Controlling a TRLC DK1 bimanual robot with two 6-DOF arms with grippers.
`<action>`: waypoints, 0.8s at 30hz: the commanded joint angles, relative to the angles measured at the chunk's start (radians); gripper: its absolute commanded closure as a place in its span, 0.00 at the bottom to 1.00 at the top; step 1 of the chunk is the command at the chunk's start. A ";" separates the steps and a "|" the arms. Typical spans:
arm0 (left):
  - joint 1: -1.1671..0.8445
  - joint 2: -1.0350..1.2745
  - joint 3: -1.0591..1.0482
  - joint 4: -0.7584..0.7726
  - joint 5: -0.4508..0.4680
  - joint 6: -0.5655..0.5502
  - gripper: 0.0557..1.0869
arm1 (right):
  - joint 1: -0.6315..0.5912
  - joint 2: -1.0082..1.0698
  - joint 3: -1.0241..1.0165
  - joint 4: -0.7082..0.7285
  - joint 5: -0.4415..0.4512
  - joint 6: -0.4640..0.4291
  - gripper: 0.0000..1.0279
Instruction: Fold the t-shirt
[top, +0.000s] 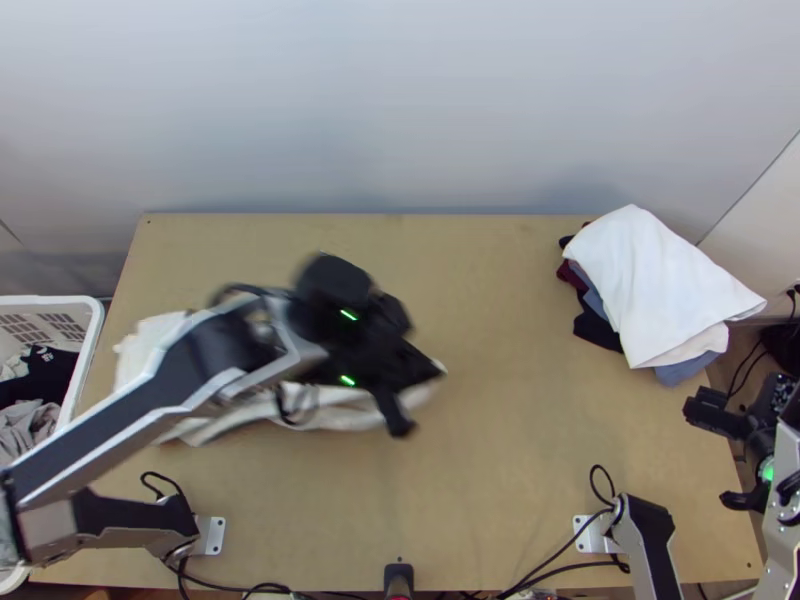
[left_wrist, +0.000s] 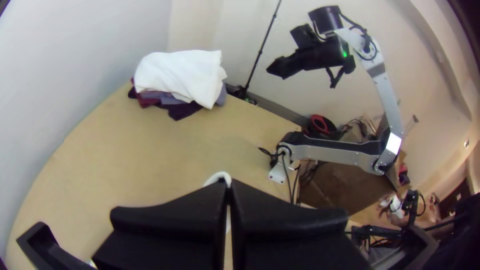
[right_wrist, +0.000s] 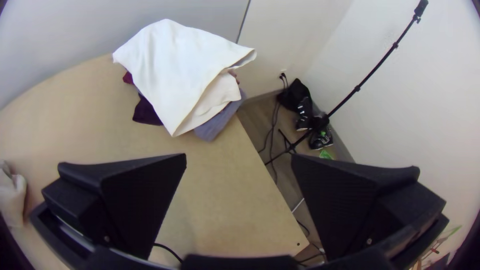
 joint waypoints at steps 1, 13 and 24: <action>-0.187 0.144 0.106 0.036 -0.071 -0.015 0.57 | -0.050 -0.025 -0.010 0.011 -0.001 0.015 0.05; 0.123 0.016 0.137 -0.281 -0.070 0.061 0.05 | -0.035 -0.008 -0.029 0.031 -0.008 0.023 0.05; 1.237 -0.040 -0.363 -0.443 -0.039 0.828 0.05 | 0.002 0.009 -0.030 0.039 -0.011 0.023 0.05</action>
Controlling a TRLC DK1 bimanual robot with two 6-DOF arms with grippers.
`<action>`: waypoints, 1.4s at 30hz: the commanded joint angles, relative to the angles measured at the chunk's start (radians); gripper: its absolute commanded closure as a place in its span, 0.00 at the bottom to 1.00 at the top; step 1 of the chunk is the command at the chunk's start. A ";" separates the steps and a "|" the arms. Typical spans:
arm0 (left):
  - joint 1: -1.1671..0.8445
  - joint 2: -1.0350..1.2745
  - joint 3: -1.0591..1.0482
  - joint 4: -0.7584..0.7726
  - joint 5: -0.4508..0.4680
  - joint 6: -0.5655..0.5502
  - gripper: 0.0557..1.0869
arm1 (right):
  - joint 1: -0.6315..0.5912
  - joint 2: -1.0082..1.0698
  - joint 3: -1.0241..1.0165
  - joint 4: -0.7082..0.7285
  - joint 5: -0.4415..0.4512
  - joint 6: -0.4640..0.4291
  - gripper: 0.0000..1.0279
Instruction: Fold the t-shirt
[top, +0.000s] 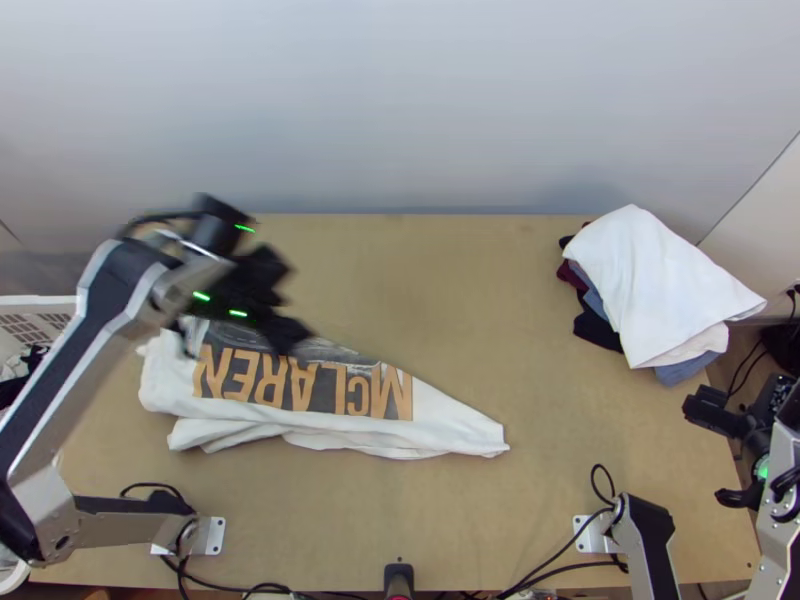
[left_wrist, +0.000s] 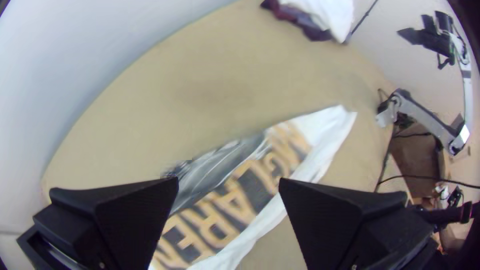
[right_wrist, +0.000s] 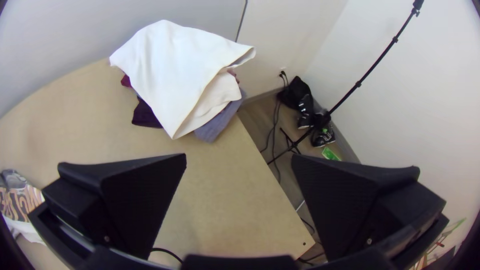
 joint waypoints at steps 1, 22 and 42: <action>0.724 0.076 -0.204 -0.058 0.039 0.453 0.06 | 0.024 0.019 0.013 0.006 0.000 0.000 0.05; 1.255 0.329 -0.178 -0.124 0.040 0.733 0.11 | 0.030 0.034 -0.008 0.030 -0.005 0.002 0.05; 1.146 0.249 -0.365 -0.127 0.197 0.557 0.12 | 0.030 0.046 -0.060 0.068 -0.007 0.013 0.05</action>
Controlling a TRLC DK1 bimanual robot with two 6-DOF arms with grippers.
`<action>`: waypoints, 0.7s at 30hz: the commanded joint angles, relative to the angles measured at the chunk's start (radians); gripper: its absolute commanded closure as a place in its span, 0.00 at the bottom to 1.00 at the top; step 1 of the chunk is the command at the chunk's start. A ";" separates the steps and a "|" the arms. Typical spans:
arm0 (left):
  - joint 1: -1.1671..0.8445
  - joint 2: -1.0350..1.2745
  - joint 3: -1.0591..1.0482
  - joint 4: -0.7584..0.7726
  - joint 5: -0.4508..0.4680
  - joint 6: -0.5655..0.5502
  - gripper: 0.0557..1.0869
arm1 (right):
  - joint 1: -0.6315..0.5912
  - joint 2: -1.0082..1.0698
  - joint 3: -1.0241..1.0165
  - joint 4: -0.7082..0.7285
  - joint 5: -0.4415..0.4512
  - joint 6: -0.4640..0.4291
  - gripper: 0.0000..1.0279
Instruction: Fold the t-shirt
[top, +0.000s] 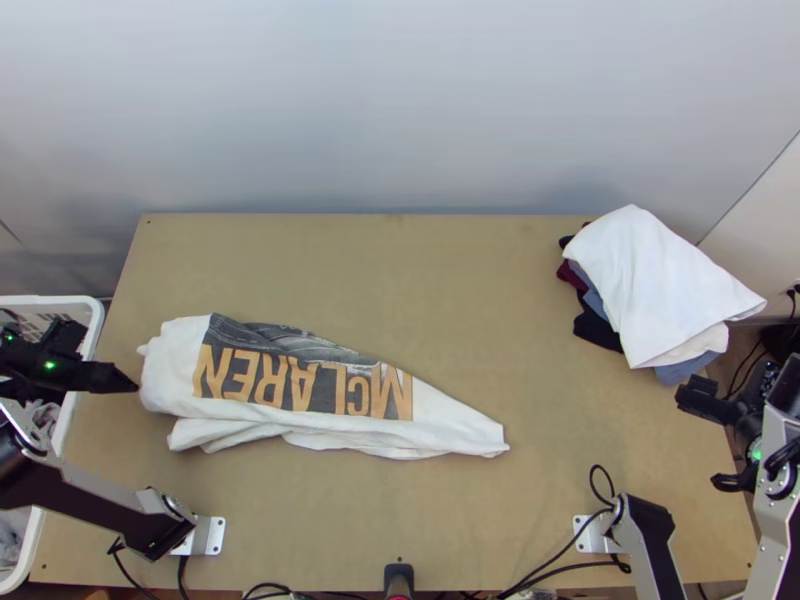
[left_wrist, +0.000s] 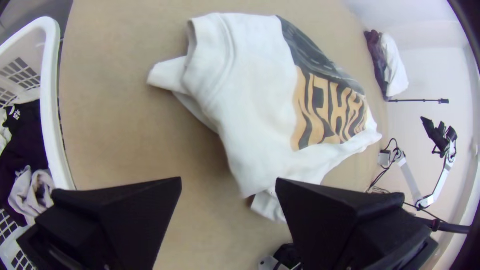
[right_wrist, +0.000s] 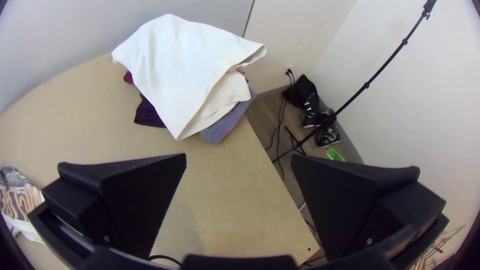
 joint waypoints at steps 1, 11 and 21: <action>-0.049 -0.012 -0.035 0.008 0.077 -0.082 0.14 | 0.001 0.001 -0.022 0.012 -0.001 0.006 0.05; -0.098 0.039 -0.043 0.074 0.142 -0.163 0.19 | 0.003 0.001 -0.016 0.015 -0.001 0.003 0.05; -0.095 0.071 -0.094 0.136 0.142 -0.168 0.39 | 0.004 0.016 -0.002 0.021 -0.003 0.005 0.05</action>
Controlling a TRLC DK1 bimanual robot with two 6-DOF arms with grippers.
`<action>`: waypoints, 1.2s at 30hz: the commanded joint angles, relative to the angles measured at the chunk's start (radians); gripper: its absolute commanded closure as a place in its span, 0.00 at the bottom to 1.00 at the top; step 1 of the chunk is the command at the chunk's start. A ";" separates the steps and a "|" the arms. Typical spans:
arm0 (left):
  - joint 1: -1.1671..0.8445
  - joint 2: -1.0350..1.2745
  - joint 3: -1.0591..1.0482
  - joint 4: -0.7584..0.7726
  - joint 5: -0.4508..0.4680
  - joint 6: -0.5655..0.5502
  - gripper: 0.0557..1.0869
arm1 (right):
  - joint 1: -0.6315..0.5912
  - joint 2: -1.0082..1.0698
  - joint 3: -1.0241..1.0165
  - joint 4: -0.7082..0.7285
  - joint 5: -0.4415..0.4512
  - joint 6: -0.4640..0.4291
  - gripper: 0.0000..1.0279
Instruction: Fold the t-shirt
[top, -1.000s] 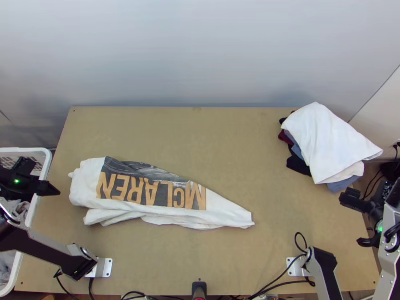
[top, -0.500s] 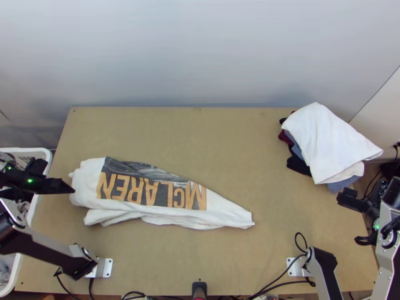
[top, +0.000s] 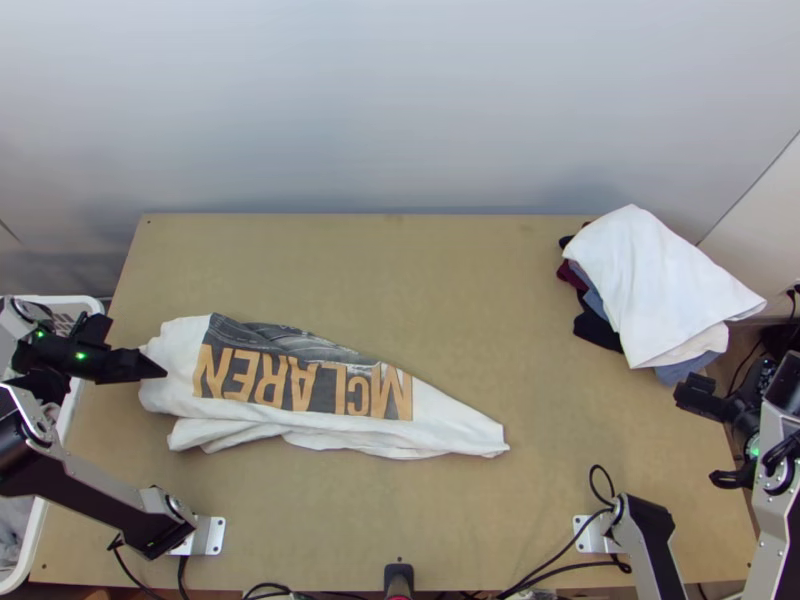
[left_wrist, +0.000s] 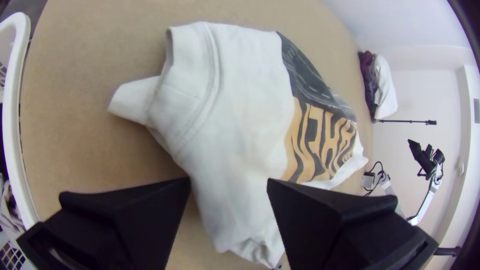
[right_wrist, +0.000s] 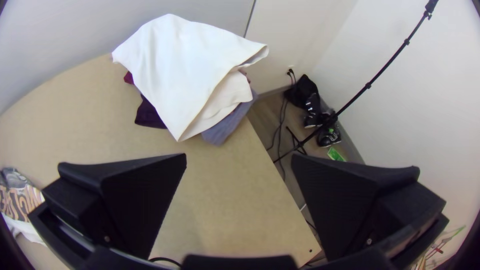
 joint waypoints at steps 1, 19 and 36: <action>-0.001 0.030 -0.022 0.028 0.014 -0.022 0.49 | 0.000 0.007 0.006 0.006 0.000 0.001 0.05; 0.086 -0.079 0.557 -0.162 0.317 -0.295 0.96 | 0.043 0.007 -0.054 0.004 -0.010 -0.004 0.05; -1.334 -0.269 0.779 0.134 0.133 -0.933 0.96 | 0.046 -0.039 -0.077 -0.030 -0.008 -0.019 0.05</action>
